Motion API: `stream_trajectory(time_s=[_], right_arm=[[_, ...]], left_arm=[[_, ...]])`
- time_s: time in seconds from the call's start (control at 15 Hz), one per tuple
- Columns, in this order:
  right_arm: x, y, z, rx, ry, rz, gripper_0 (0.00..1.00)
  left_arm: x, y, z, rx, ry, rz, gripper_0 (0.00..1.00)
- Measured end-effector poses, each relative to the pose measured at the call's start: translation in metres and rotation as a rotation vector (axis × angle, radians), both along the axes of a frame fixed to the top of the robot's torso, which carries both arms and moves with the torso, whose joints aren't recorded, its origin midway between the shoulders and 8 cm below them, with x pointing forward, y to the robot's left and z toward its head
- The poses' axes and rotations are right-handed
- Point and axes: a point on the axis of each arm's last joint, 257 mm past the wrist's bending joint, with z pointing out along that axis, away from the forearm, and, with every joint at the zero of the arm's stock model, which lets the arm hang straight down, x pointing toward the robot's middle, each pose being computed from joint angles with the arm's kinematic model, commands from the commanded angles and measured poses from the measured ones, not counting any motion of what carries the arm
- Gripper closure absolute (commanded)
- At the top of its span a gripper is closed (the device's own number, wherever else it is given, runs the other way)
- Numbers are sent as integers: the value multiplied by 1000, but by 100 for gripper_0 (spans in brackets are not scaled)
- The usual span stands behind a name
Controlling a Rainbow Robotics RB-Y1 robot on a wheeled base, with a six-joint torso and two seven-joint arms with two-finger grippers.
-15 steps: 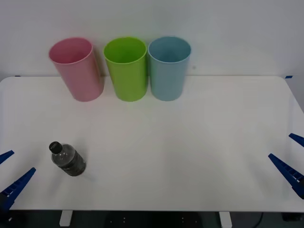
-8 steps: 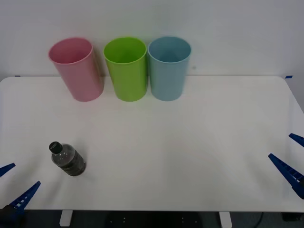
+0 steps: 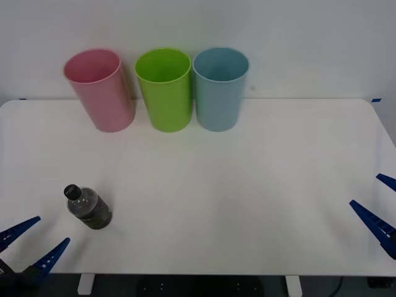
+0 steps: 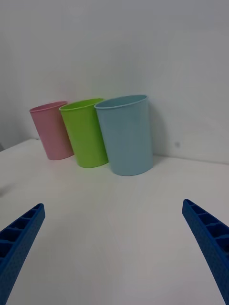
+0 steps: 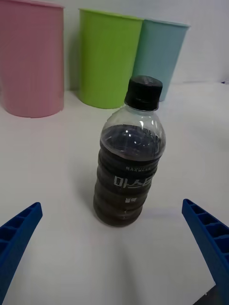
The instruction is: Grasp the object on the table and drop it into the matching bin: aluminum can to the light blue bin, PET bottle to the pink bin.
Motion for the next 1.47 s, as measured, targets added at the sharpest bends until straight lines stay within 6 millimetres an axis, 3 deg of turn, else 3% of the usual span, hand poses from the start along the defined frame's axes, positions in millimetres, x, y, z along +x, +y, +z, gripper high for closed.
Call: stream_trajectory(time_s=[0.47,1.47], right_arm=[[0,0,0,0,0,0,0],[0,0,0,0,0,0,0]], left_arm=[[28,-16,-13,20,-41,-28,0],[71,-64,-21,11,-91,-45,0]])
